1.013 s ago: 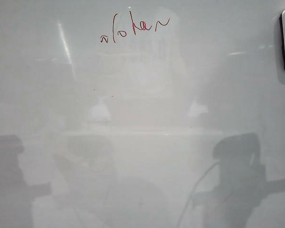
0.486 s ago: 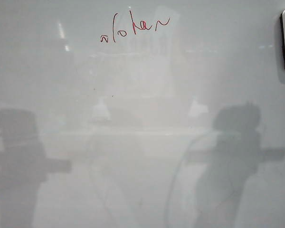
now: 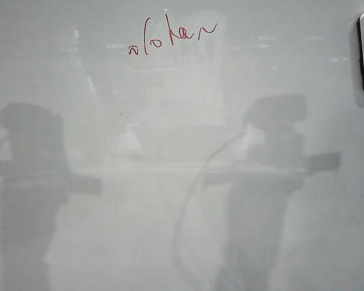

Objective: Grab the whiteboard eraser that is attached to the surface of the whiteboard and use it to clean the writing on the whiteboard.

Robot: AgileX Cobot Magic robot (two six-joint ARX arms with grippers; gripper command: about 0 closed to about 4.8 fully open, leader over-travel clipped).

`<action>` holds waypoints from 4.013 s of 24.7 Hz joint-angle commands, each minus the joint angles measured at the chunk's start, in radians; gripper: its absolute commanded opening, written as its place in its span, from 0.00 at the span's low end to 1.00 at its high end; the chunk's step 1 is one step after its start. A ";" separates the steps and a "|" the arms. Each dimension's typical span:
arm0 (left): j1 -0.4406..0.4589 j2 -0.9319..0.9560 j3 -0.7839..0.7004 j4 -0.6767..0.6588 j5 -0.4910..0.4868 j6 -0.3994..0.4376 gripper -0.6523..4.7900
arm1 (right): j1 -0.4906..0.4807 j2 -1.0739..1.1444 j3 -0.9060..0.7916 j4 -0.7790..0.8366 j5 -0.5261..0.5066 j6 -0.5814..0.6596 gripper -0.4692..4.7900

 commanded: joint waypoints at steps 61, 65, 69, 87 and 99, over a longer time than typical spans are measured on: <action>-0.001 0.163 0.180 -0.513 0.165 0.409 0.11 | 0.051 0.753 -0.370 0.980 0.293 -0.199 0.73; -0.001 0.163 0.180 -0.513 0.165 0.409 0.11 | 0.100 0.787 -0.370 1.016 0.343 -0.200 0.73; -0.001 0.163 0.180 -0.513 0.165 0.409 0.11 | 0.132 0.830 -0.370 1.056 0.449 -0.212 0.73; -0.001 0.163 0.180 -0.513 0.165 0.409 0.11 | 0.129 0.937 -0.326 1.134 0.474 -0.283 0.80; -0.001 0.163 0.180 -0.513 0.165 0.409 0.11 | 0.116 0.988 -0.294 1.130 0.481 -0.293 0.71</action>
